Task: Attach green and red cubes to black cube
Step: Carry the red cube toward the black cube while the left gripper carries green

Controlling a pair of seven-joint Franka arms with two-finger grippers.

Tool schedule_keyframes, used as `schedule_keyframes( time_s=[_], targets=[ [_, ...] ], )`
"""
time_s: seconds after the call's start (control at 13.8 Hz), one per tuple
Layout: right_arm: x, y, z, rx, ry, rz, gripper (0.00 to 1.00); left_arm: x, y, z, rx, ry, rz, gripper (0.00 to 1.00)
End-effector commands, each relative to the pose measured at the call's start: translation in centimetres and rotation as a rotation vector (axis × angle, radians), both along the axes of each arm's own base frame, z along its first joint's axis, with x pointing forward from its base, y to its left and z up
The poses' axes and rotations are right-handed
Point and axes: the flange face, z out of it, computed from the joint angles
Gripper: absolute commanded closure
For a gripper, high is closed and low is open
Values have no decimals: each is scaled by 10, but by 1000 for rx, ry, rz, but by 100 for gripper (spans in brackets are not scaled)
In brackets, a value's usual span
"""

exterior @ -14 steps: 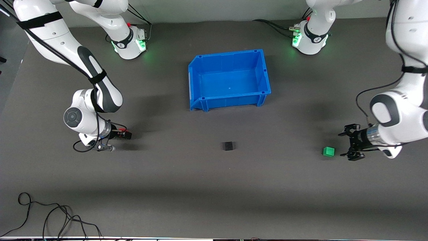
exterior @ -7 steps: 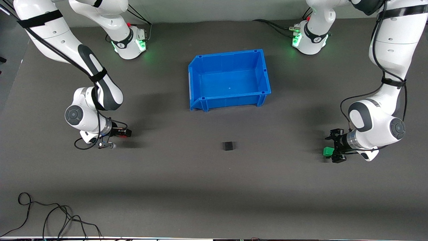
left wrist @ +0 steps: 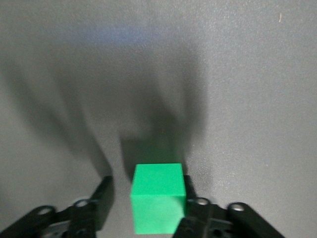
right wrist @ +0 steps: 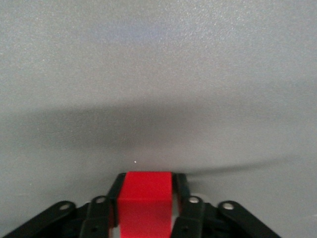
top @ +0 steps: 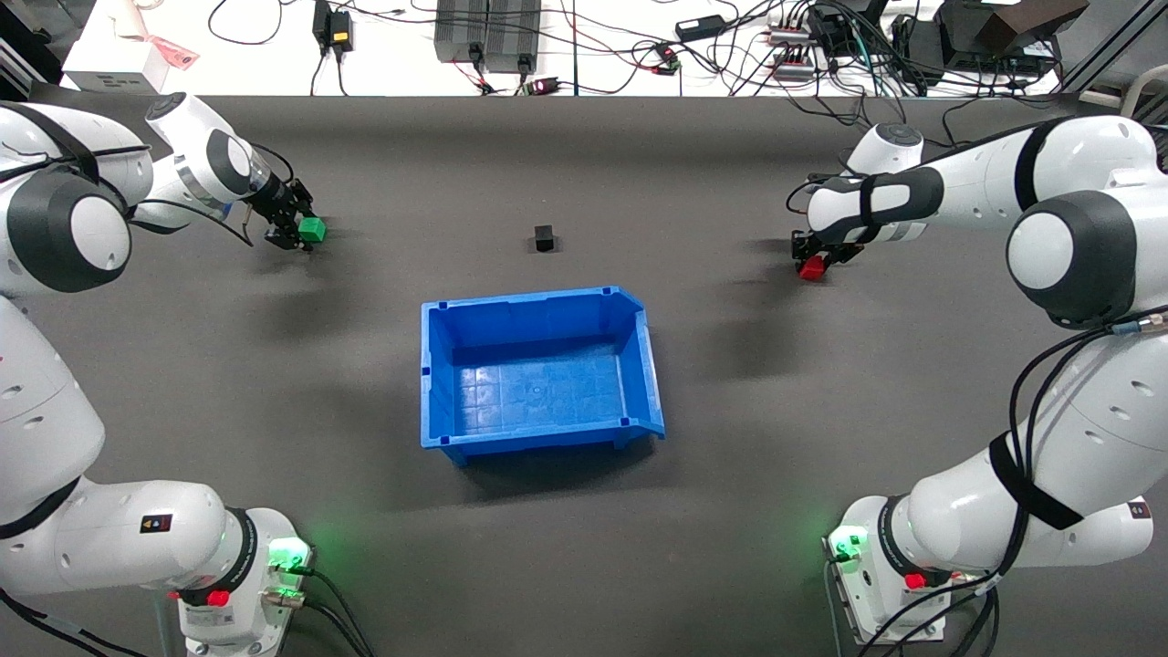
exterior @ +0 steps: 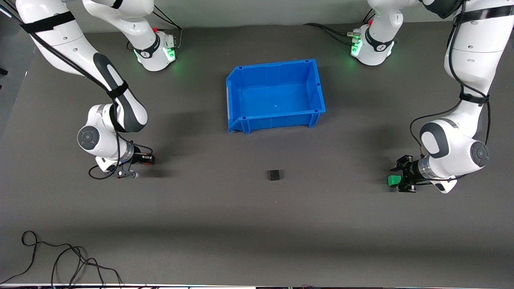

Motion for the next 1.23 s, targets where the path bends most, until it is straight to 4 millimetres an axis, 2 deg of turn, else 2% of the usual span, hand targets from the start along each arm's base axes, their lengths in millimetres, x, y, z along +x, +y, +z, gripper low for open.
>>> schedule_keyframes(
  time_s=[0.0, 0.07, 0.29, 0.58, 0.87, 1.16],
  targets=[
    [-6, 0, 6, 0, -15, -6, 100, 1, 0, 13, -8, -10, 2, 95],
    [-4, 0, 10, -1, -22, -11, 100, 3, 0, 15, -8, -14, 1, 100],
    [7, 9, 21, -7, -45, -152, 100, 9, -1, 21, -8, -26, 8, 100],
    [36, 78, 49, 5, -101, -491, 100, 27, -19, 52, -48, 23, 33, 100],
    [64, 151, 58, 80, -81, -840, 100, 40, -87, 70, -52, 32, 85, 100],
    [81, 226, 51, 116, -67, -1081, 100, 37, -196, 79, -61, 31, 112, 100]
  ],
)
